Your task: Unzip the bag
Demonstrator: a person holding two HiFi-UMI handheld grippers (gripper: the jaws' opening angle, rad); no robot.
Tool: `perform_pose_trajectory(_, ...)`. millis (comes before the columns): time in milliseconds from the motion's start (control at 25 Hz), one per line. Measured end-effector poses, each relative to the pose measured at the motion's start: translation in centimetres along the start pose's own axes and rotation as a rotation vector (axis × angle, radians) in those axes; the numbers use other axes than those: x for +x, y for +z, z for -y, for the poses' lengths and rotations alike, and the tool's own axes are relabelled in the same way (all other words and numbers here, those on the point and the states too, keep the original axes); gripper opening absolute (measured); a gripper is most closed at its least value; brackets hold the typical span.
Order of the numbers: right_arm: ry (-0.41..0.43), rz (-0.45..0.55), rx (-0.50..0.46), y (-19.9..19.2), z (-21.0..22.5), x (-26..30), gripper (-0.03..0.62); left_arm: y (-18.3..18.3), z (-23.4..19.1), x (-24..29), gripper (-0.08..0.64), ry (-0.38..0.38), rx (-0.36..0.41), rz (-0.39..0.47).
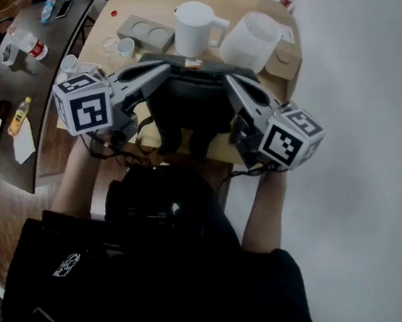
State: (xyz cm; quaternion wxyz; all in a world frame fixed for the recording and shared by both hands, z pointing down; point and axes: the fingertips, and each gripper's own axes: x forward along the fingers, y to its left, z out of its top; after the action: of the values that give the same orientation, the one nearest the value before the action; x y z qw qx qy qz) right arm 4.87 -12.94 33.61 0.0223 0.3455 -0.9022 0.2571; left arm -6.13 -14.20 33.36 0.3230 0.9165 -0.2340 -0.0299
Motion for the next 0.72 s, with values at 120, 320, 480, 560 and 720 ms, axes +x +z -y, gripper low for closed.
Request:
perform_pose_trajectory(120, 0.000, 0.005, 0.002, 0.06, 0.10, -0.03, 0.008, 0.07, -0.10, -0.11, 0.005, 0.001, 0.002, 0.005)
perform_pose_trajectory(320, 0.003, 0.009, -0.001, 0.17, 0.20, 0.01, 0.008, 0.13, -0.15, -0.10, 0.005, 0.000, -0.002, 0.010)
perform_pose_trajectory(480, 0.007, 0.017, 0.012, 0.31, 0.05, 0.05, 0.009, 0.19, -0.15, -0.17, 0.005, -0.001, -0.003, 0.011)
perform_pose_trajectory(560, 0.014, 0.017, 0.023, 0.37, -0.01, 0.05, 0.009, 0.21, -0.13, -0.19, 0.005, -0.001, -0.004, 0.011)
perform_pose_trajectory(720, 0.020, 0.004, 0.022, 0.24, 0.13, -0.06, 0.012, 0.15, -0.06, -0.15, 0.005, -0.001, -0.007, 0.012)
